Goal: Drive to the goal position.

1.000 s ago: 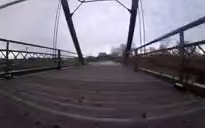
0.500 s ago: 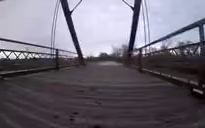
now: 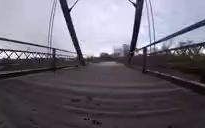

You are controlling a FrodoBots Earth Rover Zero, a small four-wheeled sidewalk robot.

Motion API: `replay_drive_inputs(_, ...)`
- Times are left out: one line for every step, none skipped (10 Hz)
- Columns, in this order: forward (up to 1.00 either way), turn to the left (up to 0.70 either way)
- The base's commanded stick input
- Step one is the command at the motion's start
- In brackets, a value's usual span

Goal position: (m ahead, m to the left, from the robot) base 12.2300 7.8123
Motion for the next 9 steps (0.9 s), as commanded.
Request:
replay_drive_inputs(1.0, -0.03)
replay_drive_inputs(1.0, -0.03)
replay_drive_inputs(1.0, -0.02)
replay_drive_inputs(1.0, -0.02)
replay_drive_inputs(1.0, -0.02)
replay_drive_inputs(1.0, -0.02)
replay_drive_inputs(1.0, -0.01)
replay_drive_inputs(1.0, -0.01)
replay_drive_inputs(1.0, -0.01)
